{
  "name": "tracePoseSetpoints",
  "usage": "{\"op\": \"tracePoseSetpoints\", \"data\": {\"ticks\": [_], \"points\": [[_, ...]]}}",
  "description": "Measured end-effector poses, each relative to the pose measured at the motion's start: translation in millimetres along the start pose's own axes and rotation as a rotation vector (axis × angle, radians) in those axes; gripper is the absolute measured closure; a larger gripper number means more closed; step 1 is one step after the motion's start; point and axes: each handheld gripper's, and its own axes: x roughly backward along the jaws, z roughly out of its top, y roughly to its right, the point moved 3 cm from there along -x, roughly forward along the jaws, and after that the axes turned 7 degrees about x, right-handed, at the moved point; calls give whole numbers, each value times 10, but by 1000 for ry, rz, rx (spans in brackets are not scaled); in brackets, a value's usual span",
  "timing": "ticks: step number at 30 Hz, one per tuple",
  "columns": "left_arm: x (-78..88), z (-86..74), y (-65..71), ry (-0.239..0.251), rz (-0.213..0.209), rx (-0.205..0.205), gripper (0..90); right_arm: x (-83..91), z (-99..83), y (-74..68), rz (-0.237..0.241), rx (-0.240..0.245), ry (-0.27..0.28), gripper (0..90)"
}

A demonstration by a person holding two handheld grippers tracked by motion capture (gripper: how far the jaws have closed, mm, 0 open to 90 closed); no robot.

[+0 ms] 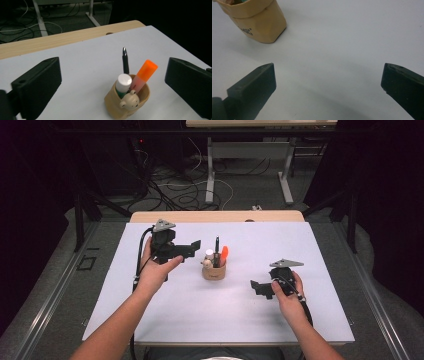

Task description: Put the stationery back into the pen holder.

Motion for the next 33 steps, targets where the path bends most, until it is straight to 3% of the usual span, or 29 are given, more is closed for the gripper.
{"op": "tracePoseSetpoints", "data": {"ticks": [11,16,22,29,33], "points": [[253,-300,-406,-5,29,81,1,26,2,59,-12,0,11,0],[379,-418,-605,-4,25,85,1,48,-1,87,-17,-17,9,0],[499,-630,-827,-21,61,97,1,55,-6,125,-25,-23,10,0],[537,-881,-1051,-43,104,134,1,48,-8,133,-27,-20,11,0],[516,-979,-1153,-23,119,160,1,43,-14,141,-30,-21,7,0]]}}
